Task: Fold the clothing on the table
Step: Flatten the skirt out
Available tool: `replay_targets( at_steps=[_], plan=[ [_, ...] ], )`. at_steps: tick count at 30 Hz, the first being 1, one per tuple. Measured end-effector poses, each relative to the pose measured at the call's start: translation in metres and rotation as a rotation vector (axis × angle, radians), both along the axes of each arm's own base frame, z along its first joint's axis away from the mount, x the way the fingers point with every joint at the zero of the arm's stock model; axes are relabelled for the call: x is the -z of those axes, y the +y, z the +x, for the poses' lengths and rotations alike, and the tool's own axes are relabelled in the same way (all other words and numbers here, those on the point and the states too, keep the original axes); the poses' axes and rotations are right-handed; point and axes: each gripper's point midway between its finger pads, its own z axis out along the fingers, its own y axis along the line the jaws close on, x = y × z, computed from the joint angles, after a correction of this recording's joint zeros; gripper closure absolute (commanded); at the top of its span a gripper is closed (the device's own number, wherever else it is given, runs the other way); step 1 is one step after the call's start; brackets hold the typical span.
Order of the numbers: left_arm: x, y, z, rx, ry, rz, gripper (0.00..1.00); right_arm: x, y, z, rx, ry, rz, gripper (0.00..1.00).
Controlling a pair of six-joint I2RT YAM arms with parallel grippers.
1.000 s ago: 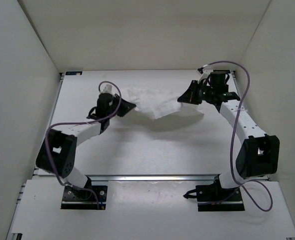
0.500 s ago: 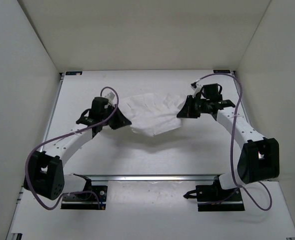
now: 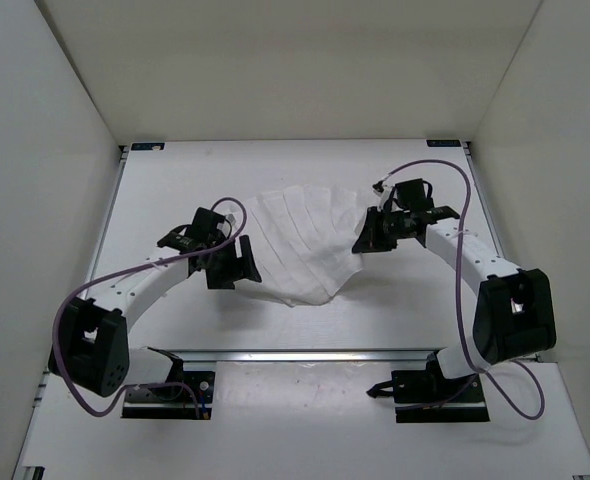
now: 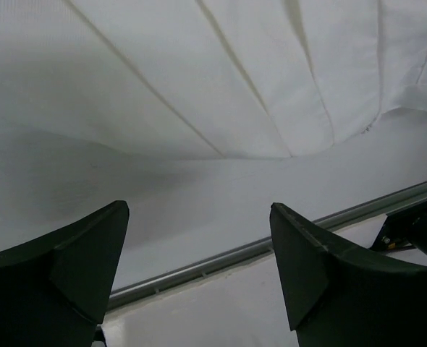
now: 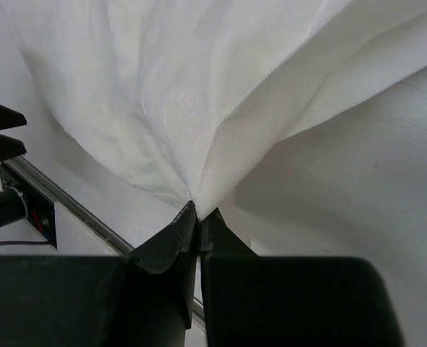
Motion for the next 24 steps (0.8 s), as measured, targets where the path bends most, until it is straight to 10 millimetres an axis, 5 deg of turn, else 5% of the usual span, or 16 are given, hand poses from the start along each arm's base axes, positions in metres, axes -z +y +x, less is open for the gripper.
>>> replay_targets(
  at_steps=[6,11,17,24],
  plan=[
    [-0.015,-0.013,0.003,0.054,-0.037,0.0,0.13,0.008,0.021,-0.004,-0.056,0.004,-0.002,1.0],
    [-0.014,-0.046,0.014,0.098,-0.053,-0.03,0.15,0.025,0.026,-0.014,-0.072,0.049,0.003,1.0],
    [0.004,-0.107,0.029,0.175,-0.053,-0.032,0.19,0.04,0.019,-0.021,-0.047,0.086,0.001,0.99],
    [0.023,-0.133,0.036,0.148,-0.078,0.055,0.15,0.051,0.011,-0.024,-0.025,0.102,-0.002,1.0]
  ],
)
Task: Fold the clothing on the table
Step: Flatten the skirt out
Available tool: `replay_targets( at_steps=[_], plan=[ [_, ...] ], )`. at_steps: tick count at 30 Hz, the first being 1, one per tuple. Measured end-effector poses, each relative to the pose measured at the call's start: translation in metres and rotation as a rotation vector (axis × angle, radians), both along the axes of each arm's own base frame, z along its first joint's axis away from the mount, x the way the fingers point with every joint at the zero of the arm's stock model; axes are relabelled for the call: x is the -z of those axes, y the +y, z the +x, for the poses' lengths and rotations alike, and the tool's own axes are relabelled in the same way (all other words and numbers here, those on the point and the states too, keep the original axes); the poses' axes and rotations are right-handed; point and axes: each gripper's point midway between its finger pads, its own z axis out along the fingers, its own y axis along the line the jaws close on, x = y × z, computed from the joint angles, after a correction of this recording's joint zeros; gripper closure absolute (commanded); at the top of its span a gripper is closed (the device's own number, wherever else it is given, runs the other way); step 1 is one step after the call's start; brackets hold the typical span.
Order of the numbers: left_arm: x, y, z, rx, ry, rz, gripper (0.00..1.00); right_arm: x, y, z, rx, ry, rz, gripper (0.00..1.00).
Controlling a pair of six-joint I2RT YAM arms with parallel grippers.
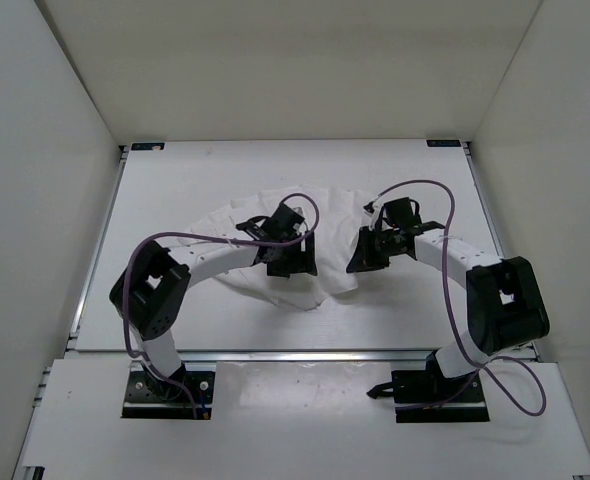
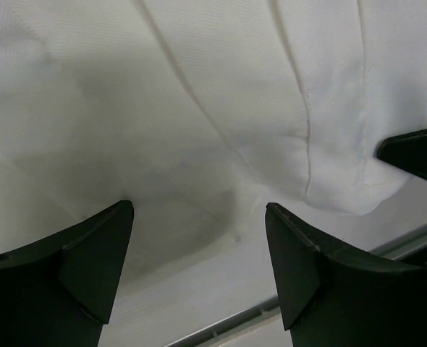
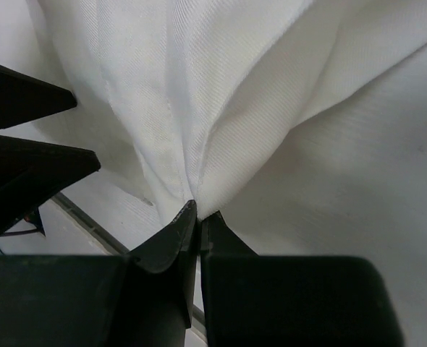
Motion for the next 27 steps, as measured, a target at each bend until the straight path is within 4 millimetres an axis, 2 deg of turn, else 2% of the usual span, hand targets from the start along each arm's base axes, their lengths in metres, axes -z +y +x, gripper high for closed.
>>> replay_targets(
  at_steps=[4,6,8,13,16,18,21,24,27],
  plan=[
    [0.004,-0.013,-0.002,-0.032,-0.035,0.03,0.17,0.005,0.004,-0.006,-0.015,0.004,0.001,1.0],
    [0.008,-0.015,-0.002,-0.061,-0.044,0.045,0.23,0.008,0.009,-0.01,-0.027,0.005,0.004,1.0],
    [0.011,-0.01,0.001,-0.11,-0.052,0.062,0.28,0.012,0.011,-0.014,-0.027,0.013,0.008,1.0],
    [0.029,0.012,0.001,-0.203,-0.059,0.131,0.28,0.014,0.008,-0.019,-0.014,0.022,0.016,1.0],
    [0.033,0.016,0.001,-0.242,-0.06,0.134,0.3,0.009,0.005,-0.015,-0.003,0.005,0.024,1.0],
    [0.034,0.018,0.002,-0.265,-0.067,0.13,0.38,0.007,0.003,-0.014,0.0,-0.004,0.027,1.0],
    [0.035,0.021,0.003,-0.292,-0.072,0.122,0.57,0.005,0.002,-0.013,0.001,-0.011,0.028,1.0],
    [0.038,0.025,0.005,-0.316,-0.075,0.112,0.98,0.005,0.003,-0.015,-0.006,-0.01,0.036,1.0],
    [0.037,0.022,0.006,-0.318,-0.076,0.094,1.0,0.004,0.004,-0.015,-0.013,-0.009,0.044,1.0]
  ],
)
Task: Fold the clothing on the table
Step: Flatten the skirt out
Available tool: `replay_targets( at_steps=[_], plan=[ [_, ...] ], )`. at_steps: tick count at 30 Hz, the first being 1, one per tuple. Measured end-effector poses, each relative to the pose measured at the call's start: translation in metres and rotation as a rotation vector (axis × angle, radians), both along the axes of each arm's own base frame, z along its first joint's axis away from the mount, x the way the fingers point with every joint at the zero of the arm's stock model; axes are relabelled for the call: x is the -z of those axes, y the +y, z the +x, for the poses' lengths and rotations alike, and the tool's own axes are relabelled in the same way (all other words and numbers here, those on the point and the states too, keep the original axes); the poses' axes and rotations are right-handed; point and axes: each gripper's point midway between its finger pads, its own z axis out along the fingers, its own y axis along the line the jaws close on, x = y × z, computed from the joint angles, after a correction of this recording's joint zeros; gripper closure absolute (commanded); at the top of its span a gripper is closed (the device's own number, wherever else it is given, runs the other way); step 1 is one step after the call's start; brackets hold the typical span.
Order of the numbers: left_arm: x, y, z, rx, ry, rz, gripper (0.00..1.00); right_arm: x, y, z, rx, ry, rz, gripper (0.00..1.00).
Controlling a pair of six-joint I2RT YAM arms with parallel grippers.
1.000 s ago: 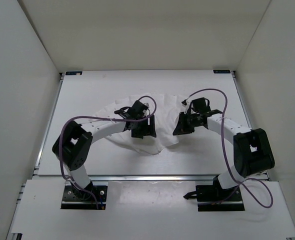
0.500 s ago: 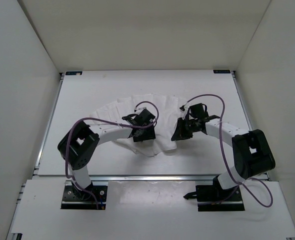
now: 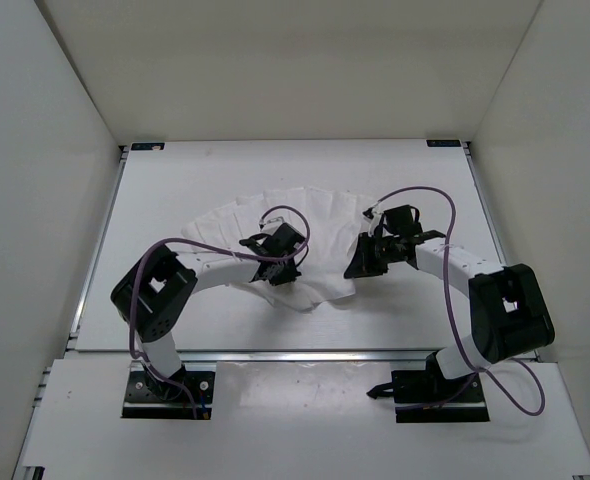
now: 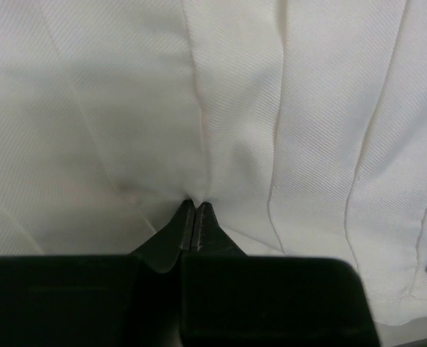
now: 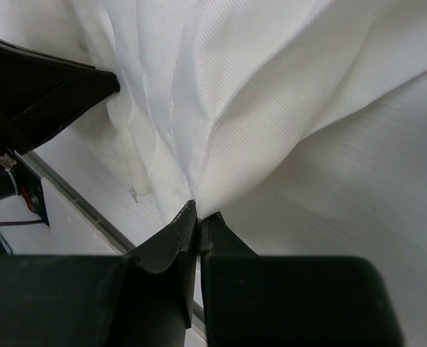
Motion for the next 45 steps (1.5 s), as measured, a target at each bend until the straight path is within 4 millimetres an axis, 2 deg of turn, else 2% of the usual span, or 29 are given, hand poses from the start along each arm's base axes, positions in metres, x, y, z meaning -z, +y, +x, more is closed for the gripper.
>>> replay_targets(
  at_steps=[7,8,10,11,12,15,18,21,27,30,32,33,36,42,45],
  plan=[
    [-0.004,0.001,0.004,0.003,0.002,-0.016,1.0,0.0,-0.002,0.002,-0.003,-0.009,-0.001,0.98],
    [-0.008,0.002,0.006,0.002,-0.001,-0.023,1.0,-0.001,-0.003,0.003,0.0,-0.01,0.001,0.87],
    [-0.02,0.005,0.012,-0.001,-0.015,-0.041,1.0,-0.003,-0.008,0.007,0.015,-0.012,0.002,0.49],
    [-0.03,0.009,0.018,-0.008,-0.029,-0.052,1.0,-0.003,-0.011,0.01,0.029,-0.011,0.0,0.41],
    [-0.04,0.012,0.024,-0.014,-0.039,-0.07,1.0,-0.004,-0.016,0.013,0.038,-0.019,-0.003,0.29],
    [-0.082,0.021,0.05,-0.037,-0.102,-0.133,1.0,-0.007,-0.026,0.022,0.065,-0.034,-0.011,0.14],
    [-0.136,0.022,0.082,-0.054,-0.201,-0.21,1.0,-0.011,-0.028,0.029,0.073,-0.057,-0.01,0.12],
    [-0.184,0.022,0.099,-0.054,-0.286,-0.287,1.0,-0.015,-0.023,0.033,0.075,-0.077,0.005,0.12],
    [-0.257,0.037,0.114,-0.084,-0.406,-0.401,1.0,-0.033,0.005,0.038,0.04,-0.152,0.069,0.12],
    [-0.283,0.051,0.122,-0.133,-0.455,-0.463,1.0,-0.041,0.025,0.038,0.019,-0.194,0.121,0.12],
    [-0.288,0.062,0.122,-0.174,-0.481,-0.526,1.0,-0.044,0.038,0.037,0.011,-0.207,0.157,0.12],
    [-0.284,0.069,0.118,-0.194,-0.478,-0.541,1.0,-0.045,0.043,0.036,0.009,-0.208,0.171,0.12],
    [-0.265,0.091,0.105,-0.261,-0.449,-0.558,1.0,-0.044,0.057,0.042,0.007,-0.205,0.197,0.12],
    [-0.239,0.128,0.083,-0.342,-0.419,-0.534,1.0,-0.023,0.079,0.067,0.013,-0.135,0.185,0.14],
    [-0.224,0.149,0.063,-0.374,-0.41,-0.501,1.0,-0.022,0.089,0.074,0.001,-0.133,0.18,0.14]
  ],
)
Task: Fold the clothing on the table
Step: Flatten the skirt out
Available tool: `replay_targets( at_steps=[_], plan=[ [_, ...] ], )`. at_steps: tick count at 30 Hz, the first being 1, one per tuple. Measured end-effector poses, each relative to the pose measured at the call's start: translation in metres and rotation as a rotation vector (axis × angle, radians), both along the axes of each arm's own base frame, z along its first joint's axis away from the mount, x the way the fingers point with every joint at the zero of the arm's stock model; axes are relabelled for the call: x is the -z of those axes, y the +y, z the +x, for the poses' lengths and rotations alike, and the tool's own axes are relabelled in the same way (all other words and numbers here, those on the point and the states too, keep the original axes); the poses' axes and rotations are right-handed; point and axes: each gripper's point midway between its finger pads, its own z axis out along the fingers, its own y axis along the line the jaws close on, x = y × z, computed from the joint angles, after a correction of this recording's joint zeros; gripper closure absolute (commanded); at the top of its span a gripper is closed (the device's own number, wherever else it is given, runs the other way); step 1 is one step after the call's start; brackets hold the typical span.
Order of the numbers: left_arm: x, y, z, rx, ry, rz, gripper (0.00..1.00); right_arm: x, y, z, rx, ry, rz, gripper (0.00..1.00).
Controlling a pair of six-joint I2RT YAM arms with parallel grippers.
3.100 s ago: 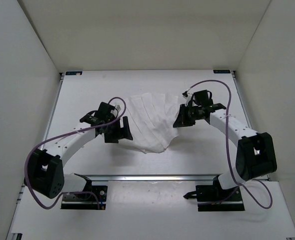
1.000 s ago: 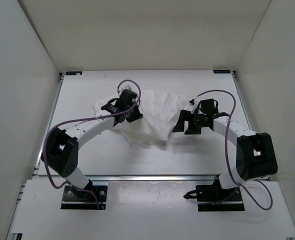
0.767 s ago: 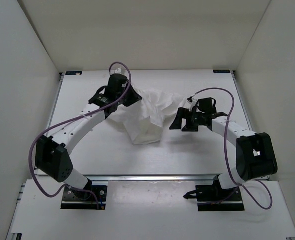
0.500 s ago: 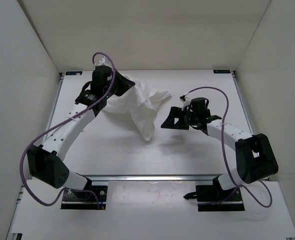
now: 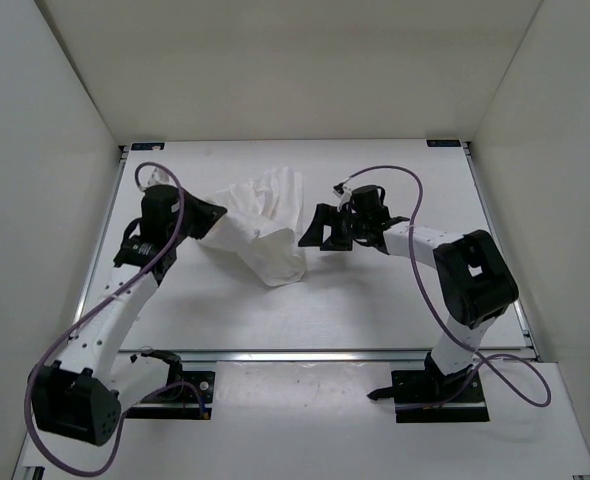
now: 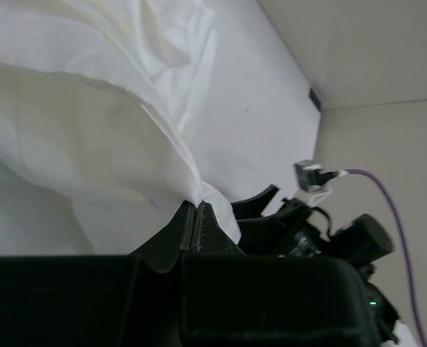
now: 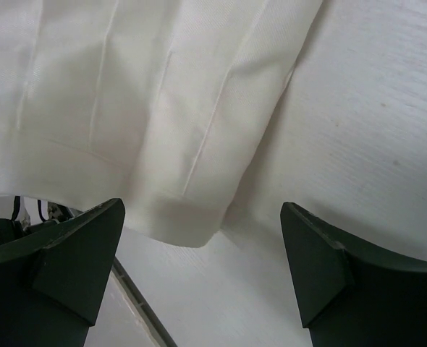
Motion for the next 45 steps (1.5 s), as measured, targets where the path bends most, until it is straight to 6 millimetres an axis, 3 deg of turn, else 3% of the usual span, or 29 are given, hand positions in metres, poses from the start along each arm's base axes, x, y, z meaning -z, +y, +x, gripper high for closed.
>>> replay_targets(
  at_steps=[7,12,16,17,22,26,30,34,37,45],
  plan=[
    [0.052,0.037,-0.05,-0.04,0.092,0.091,1.0,-0.011,0.018,0.003,-0.044,-0.018,0.003,0.14],
    [0.084,0.045,-0.072,-0.044,0.156,0.123,0.97,0.004,0.017,-0.014,-0.079,0.036,-0.042,0.16],
    [0.111,0.051,-0.093,-0.042,0.233,0.159,0.73,0.018,0.012,-0.029,-0.103,0.082,-0.082,0.17],
    [0.116,0.054,-0.099,-0.049,0.25,0.171,0.62,0.021,0.01,-0.033,-0.107,0.094,-0.09,0.18],
    [0.13,0.073,-0.117,-0.09,0.293,0.245,0.24,0.026,0.012,-0.041,-0.132,0.107,-0.105,0.2],
    [0.135,0.08,-0.123,-0.112,0.32,0.27,0.11,0.035,0.019,-0.044,-0.165,0.122,-0.124,0.2],
    [0.144,0.069,-0.133,-0.071,0.337,0.263,0.14,0.036,0.023,-0.042,-0.178,0.119,-0.131,0.29],
    [0.173,0.048,-0.154,0.007,0.389,0.229,0.16,0.034,0.026,-0.032,-0.173,0.104,-0.133,0.39],
    [0.187,0.036,-0.164,0.06,0.439,0.239,0.15,0.038,0.031,-0.021,-0.178,0.096,-0.144,0.39],
    [0.197,0.015,-0.152,0.091,0.461,0.224,0.18,0.045,0.041,-0.012,-0.204,0.099,-0.162,0.41]
  ],
)
